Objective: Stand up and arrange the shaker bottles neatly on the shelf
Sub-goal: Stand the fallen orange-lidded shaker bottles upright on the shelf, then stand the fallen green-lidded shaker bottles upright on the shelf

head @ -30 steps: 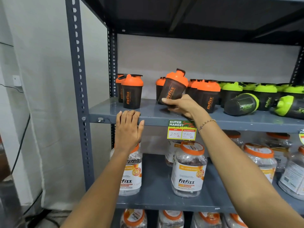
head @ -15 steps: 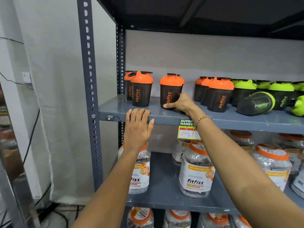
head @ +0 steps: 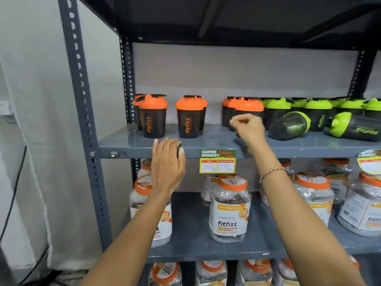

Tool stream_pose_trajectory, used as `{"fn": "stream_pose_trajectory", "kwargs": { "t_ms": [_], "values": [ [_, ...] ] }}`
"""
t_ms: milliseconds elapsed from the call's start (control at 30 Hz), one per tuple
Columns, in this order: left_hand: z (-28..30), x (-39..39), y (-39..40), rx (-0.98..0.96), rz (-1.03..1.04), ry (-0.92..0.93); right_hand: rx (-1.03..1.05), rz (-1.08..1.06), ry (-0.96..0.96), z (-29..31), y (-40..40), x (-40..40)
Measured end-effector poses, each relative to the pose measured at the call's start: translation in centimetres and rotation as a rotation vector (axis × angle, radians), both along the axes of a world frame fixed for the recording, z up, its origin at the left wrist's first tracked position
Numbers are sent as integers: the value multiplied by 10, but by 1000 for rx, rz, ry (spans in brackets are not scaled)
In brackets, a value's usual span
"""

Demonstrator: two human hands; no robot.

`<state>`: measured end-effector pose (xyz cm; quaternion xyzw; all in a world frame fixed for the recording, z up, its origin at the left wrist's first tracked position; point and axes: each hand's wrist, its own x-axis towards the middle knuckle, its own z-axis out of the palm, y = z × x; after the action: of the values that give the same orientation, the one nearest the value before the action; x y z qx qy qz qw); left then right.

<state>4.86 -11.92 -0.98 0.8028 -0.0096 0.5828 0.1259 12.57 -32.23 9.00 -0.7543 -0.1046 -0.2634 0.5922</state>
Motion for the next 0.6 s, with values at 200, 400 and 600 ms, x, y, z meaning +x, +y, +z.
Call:
{"fn": "stream_pose_trajectory", "kwargs": {
  "t_ms": [200,400,600],
  "values": [
    [1,17,-80,7,-40,45,143,-354,151,9,-117,13],
    [7,44,-160,119,-18,123,-110,-303,330,3,-174,31],
    [-2,66,-215,80,103,146,-147,-224,346,14,-165,42]
  ]
}}
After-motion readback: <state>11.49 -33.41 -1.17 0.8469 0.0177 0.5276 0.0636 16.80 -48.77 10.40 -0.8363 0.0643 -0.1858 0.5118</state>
